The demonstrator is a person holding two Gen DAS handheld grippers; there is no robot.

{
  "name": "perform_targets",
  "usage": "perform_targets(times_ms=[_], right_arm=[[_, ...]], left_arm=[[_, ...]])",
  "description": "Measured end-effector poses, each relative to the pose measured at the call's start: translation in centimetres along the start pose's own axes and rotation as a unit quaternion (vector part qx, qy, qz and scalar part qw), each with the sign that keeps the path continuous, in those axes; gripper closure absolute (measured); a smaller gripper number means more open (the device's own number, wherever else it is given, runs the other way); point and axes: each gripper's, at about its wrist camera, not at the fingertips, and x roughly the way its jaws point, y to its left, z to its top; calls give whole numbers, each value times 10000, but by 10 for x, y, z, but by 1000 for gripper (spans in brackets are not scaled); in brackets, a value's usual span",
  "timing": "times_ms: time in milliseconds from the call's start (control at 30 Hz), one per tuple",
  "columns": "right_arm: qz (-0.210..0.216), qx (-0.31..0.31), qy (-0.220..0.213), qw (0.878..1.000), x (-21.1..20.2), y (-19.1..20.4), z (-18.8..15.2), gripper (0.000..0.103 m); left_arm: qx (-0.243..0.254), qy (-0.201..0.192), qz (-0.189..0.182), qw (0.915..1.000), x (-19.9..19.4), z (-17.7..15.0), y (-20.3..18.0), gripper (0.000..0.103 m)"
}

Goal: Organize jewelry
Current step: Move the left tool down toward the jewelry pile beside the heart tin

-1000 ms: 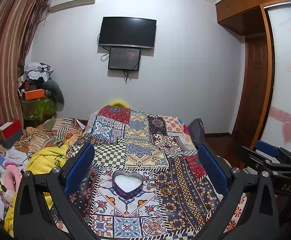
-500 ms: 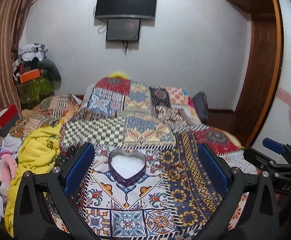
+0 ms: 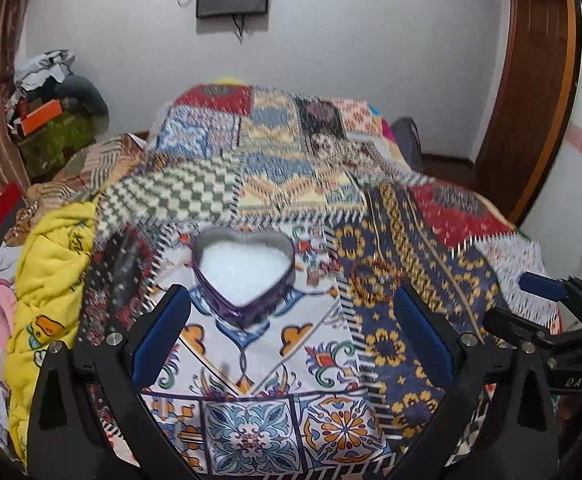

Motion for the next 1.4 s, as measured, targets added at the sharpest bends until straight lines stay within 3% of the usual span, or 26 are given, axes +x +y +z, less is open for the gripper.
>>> perform_targets(times_ms=[300,367,433,667,933,1300,1400], right_arm=[[422,21,592,9974,28,1,-13,63],[475,89,694,9964,34,-1,-16,66],[411,90,749,9963,38,-1,-18,67],[61,-119,767,9970,44,-2,-24,89],[139,-96,690,9975,41,-3,-21,91],[210,192,17,9996,19,-18,6,91],[229,285,-66,9993,18,-22,10,91]], left_arm=[[-32,619,-349,9975,29,-22,-2,26],[-8,711,-403,9967,32,-26,-3,36],[14,780,-433,9960,35,-29,-4,41],[-59,854,-547,9948,39,-33,-3,46],[-65,923,-681,9934,45,-31,-6,50],[2,1121,-1182,9866,74,-8,-21,50],[-54,1181,-1103,9868,88,-2,-19,51]])
